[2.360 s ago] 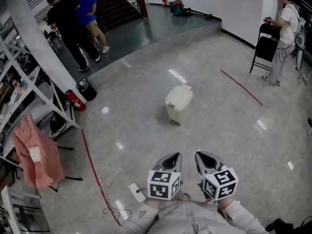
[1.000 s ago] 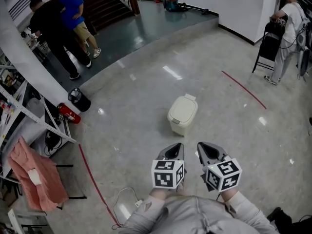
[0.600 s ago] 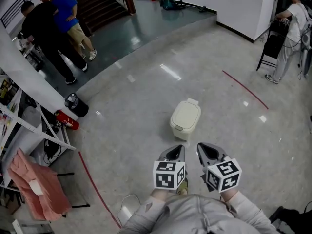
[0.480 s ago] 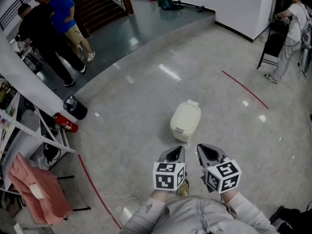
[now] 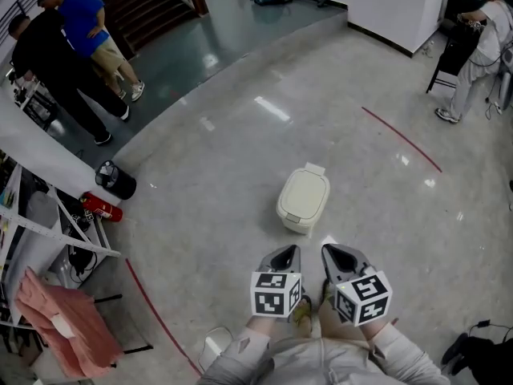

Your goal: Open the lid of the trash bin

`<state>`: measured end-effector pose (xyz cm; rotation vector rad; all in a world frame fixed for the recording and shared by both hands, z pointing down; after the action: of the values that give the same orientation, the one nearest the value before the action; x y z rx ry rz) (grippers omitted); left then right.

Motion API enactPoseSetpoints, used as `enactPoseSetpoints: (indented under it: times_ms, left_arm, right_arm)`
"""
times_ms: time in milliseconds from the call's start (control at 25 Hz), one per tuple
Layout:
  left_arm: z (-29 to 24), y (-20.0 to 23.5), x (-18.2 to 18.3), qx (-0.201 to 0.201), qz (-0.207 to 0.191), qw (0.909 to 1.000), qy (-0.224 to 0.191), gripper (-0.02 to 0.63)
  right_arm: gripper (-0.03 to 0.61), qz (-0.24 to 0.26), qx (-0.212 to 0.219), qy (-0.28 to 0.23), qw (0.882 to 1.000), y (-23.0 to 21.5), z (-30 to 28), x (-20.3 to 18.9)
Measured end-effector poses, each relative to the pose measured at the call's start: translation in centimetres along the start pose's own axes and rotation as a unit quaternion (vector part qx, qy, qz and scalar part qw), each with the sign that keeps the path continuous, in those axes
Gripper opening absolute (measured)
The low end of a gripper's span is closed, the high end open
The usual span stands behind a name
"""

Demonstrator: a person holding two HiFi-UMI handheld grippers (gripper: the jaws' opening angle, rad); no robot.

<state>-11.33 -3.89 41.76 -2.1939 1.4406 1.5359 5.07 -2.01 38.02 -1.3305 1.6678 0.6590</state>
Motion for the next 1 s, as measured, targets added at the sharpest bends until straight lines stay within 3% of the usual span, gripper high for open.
enactPoseSetpoints:
  times_ms: [520,1000]
  left_arm:
    - [-8.5,5.3,-1.2,0.029,0.028,0.9991,0.017,0.003]
    - [-17.1,12.3,-5.5,0.070,0.076,0.9939,0.039,0.003]
  right_arm:
    - [0.003,0.021,0.013,0.054,0.998,-4.9,-7.5,-1.2]
    - [0.003,0.022,0.020,0.121,0.992,-7.9,-15.3,-5.7]
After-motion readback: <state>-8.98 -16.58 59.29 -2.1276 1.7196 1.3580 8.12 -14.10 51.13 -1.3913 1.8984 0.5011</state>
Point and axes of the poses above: the fingertips, and each gripper's own axes: z backward along the fingers, y to its left, x out of its top, the point moved 10 cm from there along z, backward along the fingers, and after that the axes turned 14 degrees about -x, right-handed, at the moved point
